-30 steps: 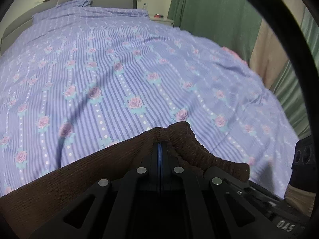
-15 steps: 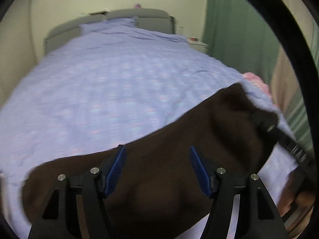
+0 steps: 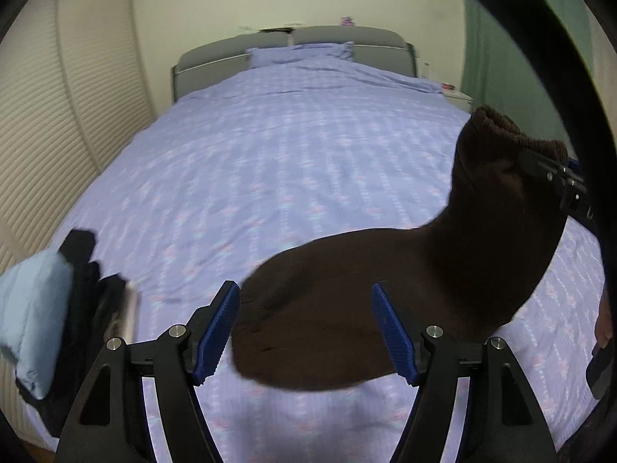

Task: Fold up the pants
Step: 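Lay the cuffs onto the waistband and open the right tool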

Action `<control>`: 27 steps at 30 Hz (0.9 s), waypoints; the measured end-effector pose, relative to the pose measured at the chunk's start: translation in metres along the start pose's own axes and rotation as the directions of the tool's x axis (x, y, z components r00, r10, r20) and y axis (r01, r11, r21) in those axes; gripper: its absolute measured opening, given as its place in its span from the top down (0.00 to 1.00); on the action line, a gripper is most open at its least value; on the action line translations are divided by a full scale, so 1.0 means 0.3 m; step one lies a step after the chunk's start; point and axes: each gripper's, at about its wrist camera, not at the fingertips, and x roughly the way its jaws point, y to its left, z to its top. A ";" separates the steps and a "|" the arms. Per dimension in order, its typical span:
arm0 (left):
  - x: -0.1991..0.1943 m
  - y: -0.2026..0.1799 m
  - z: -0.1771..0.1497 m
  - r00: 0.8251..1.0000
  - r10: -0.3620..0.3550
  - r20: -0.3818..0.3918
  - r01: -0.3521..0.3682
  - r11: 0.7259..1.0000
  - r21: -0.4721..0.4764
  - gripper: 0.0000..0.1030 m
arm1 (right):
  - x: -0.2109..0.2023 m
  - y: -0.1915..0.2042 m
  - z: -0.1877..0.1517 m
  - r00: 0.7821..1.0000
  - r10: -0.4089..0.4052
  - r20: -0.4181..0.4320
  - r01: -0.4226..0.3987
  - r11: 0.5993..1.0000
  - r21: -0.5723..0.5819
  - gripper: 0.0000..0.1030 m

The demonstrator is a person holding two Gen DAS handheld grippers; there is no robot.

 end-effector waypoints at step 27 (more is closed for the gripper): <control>0.048 0.424 -0.336 0.992 0.057 -0.115 -0.075 0.984 -0.161 0.32 | 0.187 0.767 -0.240 0.954 0.149 -0.261 -0.225 0.929 -0.294 0.40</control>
